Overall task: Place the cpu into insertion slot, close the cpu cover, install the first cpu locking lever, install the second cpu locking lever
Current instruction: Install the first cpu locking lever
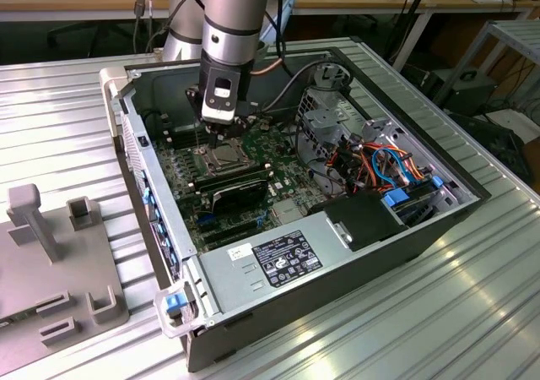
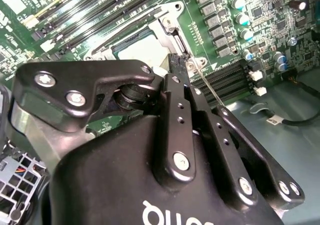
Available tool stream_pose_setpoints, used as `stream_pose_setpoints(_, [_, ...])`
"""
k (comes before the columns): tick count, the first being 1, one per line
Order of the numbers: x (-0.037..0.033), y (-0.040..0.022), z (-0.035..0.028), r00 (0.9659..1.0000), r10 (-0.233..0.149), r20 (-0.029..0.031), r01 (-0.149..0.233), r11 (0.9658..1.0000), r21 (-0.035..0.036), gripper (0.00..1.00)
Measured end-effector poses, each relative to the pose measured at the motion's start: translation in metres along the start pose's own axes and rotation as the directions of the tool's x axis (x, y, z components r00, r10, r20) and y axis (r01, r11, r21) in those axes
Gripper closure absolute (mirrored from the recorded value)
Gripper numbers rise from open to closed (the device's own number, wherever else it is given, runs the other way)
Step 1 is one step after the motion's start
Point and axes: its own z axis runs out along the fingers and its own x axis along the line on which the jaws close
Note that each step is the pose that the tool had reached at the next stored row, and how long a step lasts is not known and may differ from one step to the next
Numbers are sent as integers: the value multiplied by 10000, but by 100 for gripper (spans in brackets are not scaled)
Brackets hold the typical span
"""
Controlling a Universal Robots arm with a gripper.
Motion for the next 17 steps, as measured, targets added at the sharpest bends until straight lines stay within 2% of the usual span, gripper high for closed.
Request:
stream_pose_setpoints(4, [0,-1,-47,10000,-28,0,28,10000,-2,89])
stream_pose_setpoints(11, [8,-14,-49,9998,-174,4,174,9998,0,89])
stream_pose_setpoints(17, [44,-74,-47,9996,-287,8,287,9996,0,89])
